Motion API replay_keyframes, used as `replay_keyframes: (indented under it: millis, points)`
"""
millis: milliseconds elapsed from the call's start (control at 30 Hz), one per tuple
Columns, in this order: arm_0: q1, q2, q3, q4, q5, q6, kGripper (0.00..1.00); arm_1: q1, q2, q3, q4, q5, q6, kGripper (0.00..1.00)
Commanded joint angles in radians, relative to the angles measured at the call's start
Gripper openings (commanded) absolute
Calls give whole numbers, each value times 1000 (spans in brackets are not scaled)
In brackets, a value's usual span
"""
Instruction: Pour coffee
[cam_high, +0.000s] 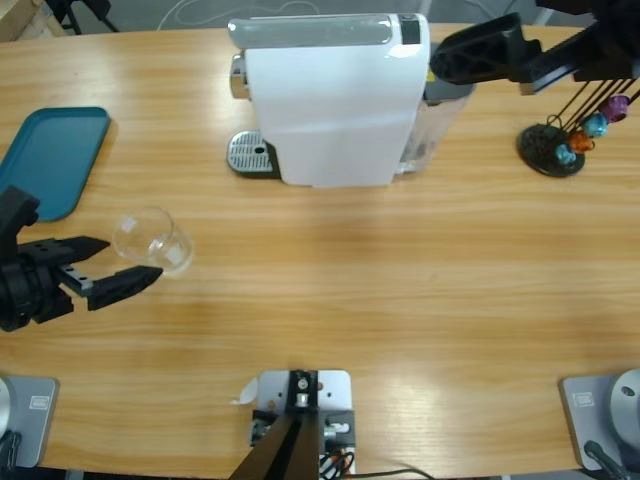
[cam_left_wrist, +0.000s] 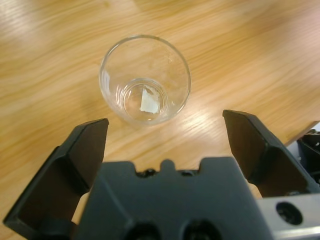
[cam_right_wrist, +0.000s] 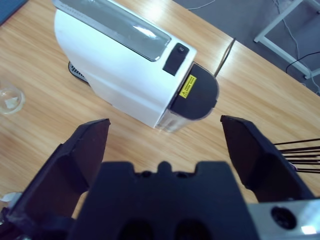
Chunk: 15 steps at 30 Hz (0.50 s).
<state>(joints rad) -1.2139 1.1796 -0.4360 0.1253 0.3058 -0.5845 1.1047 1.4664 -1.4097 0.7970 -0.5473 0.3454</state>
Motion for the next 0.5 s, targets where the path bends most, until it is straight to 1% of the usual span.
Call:
replay_keyframes:
  millis: [33, 133, 300, 500]
  points:
    - [-9, 90, 57, -66, 50, 58, 1000, 9, 40, 48, -9, 19, 10, 1000]
    - [-9, 147, 57, -97, 58, 71, 1000, 9, 22, 73, -9, 18, 24, 1000]
    - [2, 267, 44, -183, 128, 84, 996, 9, 21, 84, -6, 41, 29, 1000]
    - [14, 293, 43, -205, 136, 81, 999, 7, 13, 87, 9, 57, 29, 1000]
